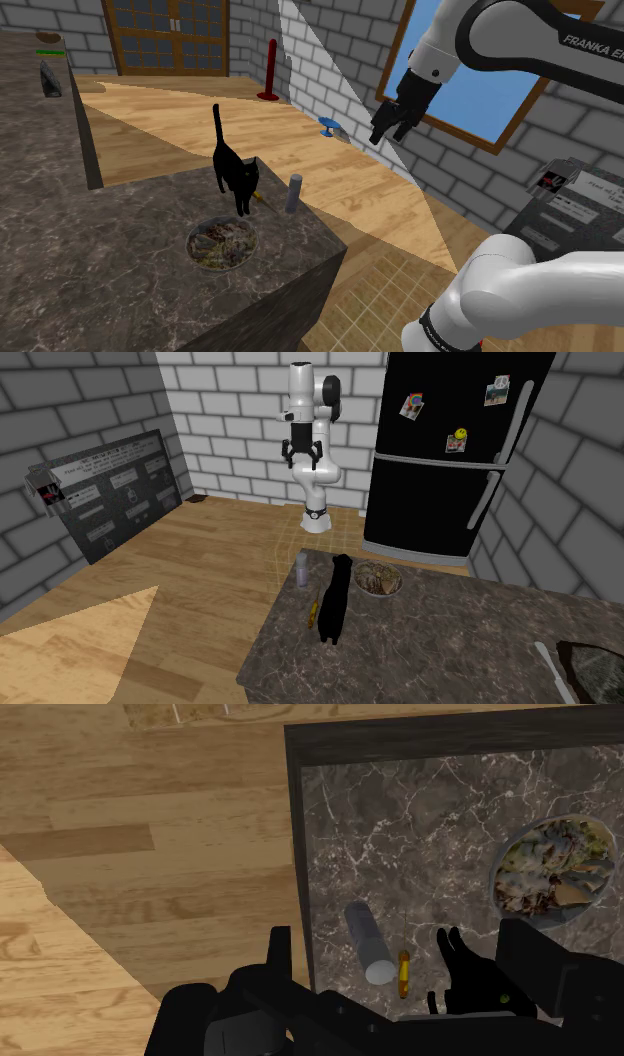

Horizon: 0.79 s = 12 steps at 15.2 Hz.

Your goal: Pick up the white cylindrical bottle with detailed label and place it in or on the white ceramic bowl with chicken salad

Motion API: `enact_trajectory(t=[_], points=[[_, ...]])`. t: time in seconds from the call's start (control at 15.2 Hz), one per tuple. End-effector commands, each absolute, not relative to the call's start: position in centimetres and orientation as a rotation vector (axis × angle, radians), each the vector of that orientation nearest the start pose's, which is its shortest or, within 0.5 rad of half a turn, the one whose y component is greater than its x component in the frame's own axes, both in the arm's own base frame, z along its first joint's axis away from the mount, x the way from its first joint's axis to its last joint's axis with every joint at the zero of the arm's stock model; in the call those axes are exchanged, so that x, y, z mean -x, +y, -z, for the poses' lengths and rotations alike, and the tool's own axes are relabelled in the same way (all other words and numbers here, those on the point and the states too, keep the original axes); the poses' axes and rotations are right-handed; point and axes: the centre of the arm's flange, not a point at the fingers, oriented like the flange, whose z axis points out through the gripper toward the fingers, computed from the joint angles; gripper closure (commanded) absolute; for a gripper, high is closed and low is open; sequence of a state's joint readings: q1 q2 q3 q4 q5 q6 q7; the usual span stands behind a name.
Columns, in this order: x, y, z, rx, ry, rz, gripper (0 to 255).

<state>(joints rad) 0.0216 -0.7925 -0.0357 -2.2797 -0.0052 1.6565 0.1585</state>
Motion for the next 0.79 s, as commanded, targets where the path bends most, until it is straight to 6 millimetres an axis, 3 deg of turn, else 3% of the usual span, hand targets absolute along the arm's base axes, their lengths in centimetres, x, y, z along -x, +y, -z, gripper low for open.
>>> enact_trajectory(t=[0.0, 0.73], points=[[-31.3, -0.9, -63.7, 3.087, 0.254, 0.259, 0], [-42.8, 0.2, -53.9, 3.096, 0.203, 0.160, 0]])
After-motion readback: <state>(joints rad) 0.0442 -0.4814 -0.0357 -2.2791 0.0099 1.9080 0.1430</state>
